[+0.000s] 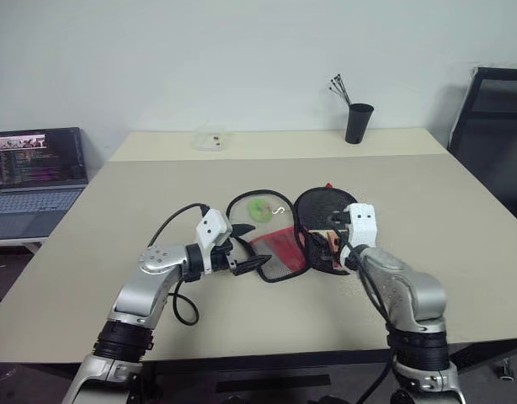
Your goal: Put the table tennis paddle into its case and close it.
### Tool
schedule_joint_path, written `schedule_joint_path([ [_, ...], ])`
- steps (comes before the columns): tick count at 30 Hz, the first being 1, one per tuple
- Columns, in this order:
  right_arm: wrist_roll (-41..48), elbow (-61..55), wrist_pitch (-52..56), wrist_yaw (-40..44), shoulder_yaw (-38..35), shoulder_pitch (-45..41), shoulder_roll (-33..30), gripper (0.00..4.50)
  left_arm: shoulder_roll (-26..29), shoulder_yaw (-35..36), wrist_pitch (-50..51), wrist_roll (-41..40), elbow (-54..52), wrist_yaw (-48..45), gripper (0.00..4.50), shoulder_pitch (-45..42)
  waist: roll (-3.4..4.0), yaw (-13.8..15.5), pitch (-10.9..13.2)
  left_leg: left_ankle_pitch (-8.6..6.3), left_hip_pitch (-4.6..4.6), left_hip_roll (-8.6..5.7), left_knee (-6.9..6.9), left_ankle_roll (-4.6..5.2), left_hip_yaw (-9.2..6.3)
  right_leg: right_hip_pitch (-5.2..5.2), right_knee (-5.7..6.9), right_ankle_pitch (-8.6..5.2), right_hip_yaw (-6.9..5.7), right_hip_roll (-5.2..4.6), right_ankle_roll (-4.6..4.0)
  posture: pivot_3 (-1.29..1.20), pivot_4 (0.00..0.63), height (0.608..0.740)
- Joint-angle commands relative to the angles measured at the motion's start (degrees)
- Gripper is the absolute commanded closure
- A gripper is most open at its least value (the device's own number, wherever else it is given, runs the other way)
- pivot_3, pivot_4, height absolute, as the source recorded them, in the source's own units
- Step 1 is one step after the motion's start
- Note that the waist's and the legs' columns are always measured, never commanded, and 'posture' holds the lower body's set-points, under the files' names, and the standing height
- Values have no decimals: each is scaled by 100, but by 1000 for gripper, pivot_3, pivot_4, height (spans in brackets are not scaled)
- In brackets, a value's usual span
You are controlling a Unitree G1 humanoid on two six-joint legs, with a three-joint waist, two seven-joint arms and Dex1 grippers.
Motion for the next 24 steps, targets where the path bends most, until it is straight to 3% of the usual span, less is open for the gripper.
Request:
schedule_joint_path([
  [1,749,-1007,251,1113,-63,42,-859,31,238,326,-18,-52,-26,-2,0,93,0,2,0,0,0,0,0,0,0,0,0,0,-1,0,0,0,150,740],
  [6,1423,-1244,292,2117,-497,-78,-2098,31,368,380,44,-28,205,-49,0,234,-2,14,-1,0,1,1,1,0,0,4,-4,0,-4,-3,-1,0,150,740],
  [10,1776,-1151,268,2505,-806,-236,-2642,31,454,395,43,43,357,-80,0,223,-5,24,1,0,1,-1,1,0,2,2,-4,-1,-3,-3,-1,0,150,740],
  [11,1870,-1149,238,2631,-865,-243,-2787,10,452,426,60,52,500,-47,172,149,-5,23,1,0,1,-2,0,0,2,2,-5,-1,-4,-2,-1,0,150,740],
  [16,2294,-1261,62,3173,-938,-190,-3274,0,465,210,-14,397,1279,-54,1592,-278,-7,26,1,-1,0,-5,-1,0,4,4,-10,-1,-7,-1,-1,0,150,740],
  [23,2345,-1252,-169,3207,-844,-93,-3454,0,353,-56,-275,797,2145,-133,4355,-817,-9,30,2,-1,-7,-6,-4,1,5,7,-32,4,-9,-2,5,0,150,740],
  [24,2345,-1258,-188,3194,-852,-69,-3462,0,291,-75,-338,849,2302,-86,4475,-911,-9,31,2,-1,-7,-6,-5,1,6,7,-36,6,-8,-1,6,0,150,740],
])
